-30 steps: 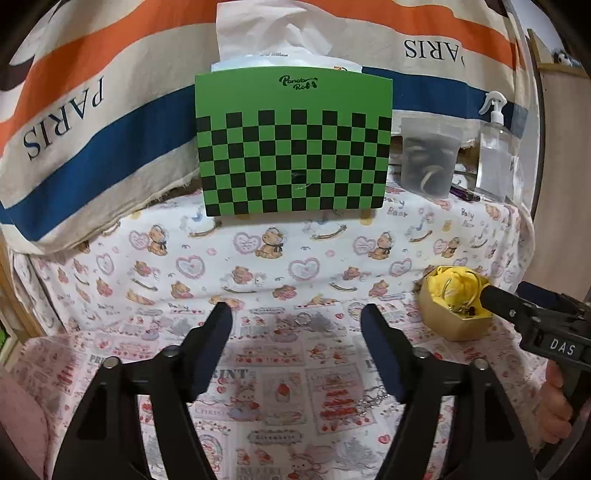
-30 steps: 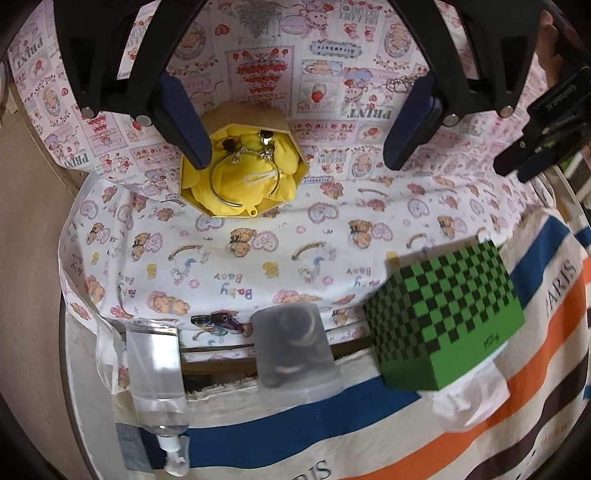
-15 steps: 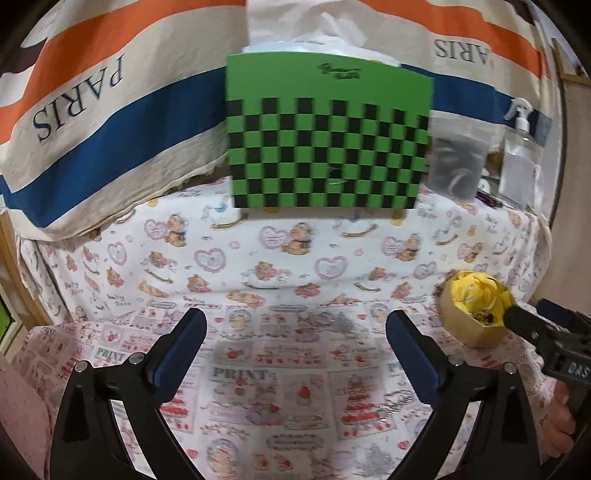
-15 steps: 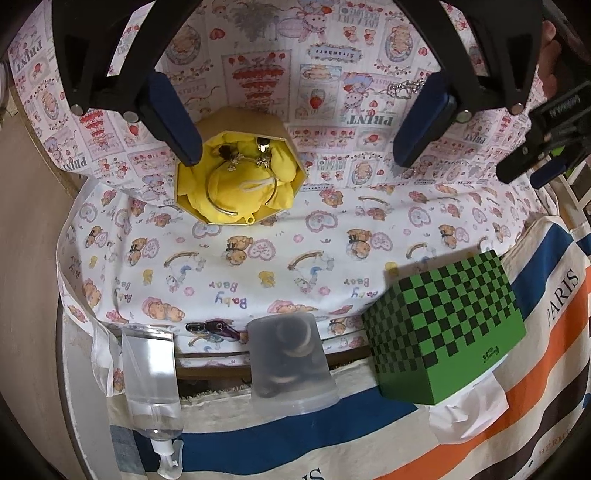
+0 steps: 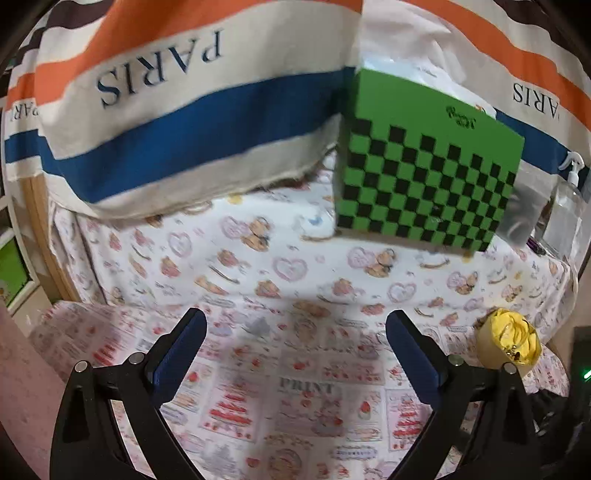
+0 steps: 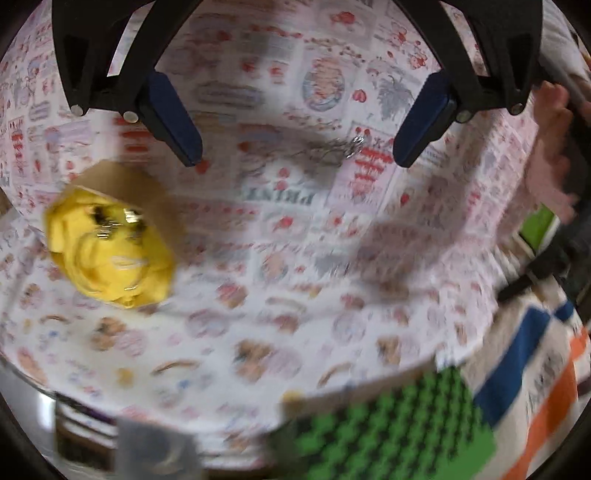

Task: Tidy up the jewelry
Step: 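Lower the right tool onto a silver chain piece and close it, then grasp a small silver ring with the left tool while the right tool carries its chain toward the box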

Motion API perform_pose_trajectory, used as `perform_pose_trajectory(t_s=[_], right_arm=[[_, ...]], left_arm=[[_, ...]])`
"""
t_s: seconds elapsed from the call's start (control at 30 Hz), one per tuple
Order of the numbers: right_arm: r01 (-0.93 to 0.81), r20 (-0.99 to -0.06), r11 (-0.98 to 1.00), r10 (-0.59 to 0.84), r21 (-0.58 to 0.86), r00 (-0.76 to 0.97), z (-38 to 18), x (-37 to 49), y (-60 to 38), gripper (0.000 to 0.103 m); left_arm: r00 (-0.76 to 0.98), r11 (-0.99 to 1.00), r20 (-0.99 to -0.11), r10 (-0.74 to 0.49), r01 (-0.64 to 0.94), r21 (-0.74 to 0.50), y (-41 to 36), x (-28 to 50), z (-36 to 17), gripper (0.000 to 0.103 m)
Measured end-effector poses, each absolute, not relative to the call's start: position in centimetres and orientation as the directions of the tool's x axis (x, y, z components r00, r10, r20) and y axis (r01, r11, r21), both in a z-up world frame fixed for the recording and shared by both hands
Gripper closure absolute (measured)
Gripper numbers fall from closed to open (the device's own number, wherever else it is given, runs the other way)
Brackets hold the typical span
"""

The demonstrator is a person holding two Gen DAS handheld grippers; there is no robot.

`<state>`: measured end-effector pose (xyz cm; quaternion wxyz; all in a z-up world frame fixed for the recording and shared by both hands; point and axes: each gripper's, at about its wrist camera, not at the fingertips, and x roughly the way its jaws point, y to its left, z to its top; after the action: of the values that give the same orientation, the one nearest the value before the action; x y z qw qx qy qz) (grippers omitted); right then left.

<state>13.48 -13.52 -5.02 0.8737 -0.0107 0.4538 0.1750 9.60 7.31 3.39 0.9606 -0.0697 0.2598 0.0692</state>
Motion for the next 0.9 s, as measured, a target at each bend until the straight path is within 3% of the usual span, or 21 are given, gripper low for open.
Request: perform_pose_trajectory(t_s=[0.1,0.23,0.43,0.5,0.6,0.67,0.9], right_arm=[[-0.322,-0.822,0.941,0.262,0.102,0.505,-6.0,13.7,-11.9,0.002],[-0.331,-0.831,0.942,0.223,0.05,0.51,-6.6,13.6,-10.8,0.019],[-0.334,-0.833,0.943,0.176,-0.011,0.525,-6.9,13.3,-10.0,0.052],[-0.34,-0.832,0.94,0.175,-0.018,0.527,-6.7,13.3,-9.9,0.069],[-0.333,-0.831,0.943,0.167,-0.024,0.531,-6.7,13.5,-10.1,0.087],[-0.324,-0.83,0.946,0.162,-0.024,0.534,-6.6,13.6,-10.4,0.094],[-0.268,-0.782,0.961,0.223,0.075,0.582,-6.0,13.7,-13.9,0.094]], left_arm=[[0.853,0.977,-0.507,0.123,-0.193,-0.088,7.7,9.6,3.4,0.006],[0.847,0.974,-0.508,0.157,-0.218,-0.062,7.7,9.8,3.2,0.006],[0.854,0.974,-0.513,0.087,-0.182,-0.138,7.9,9.0,3.8,0.006],[0.86,0.975,-0.503,0.088,-0.177,-0.132,7.6,8.7,4.0,0.006],[0.863,0.976,-0.494,0.104,-0.184,-0.116,7.2,8.5,4.1,0.006],[0.862,0.977,-0.496,0.107,-0.183,-0.107,7.0,8.6,3.9,0.006],[0.844,0.981,-0.521,0.127,-0.185,-0.061,6.2,9.5,2.6,0.006]])
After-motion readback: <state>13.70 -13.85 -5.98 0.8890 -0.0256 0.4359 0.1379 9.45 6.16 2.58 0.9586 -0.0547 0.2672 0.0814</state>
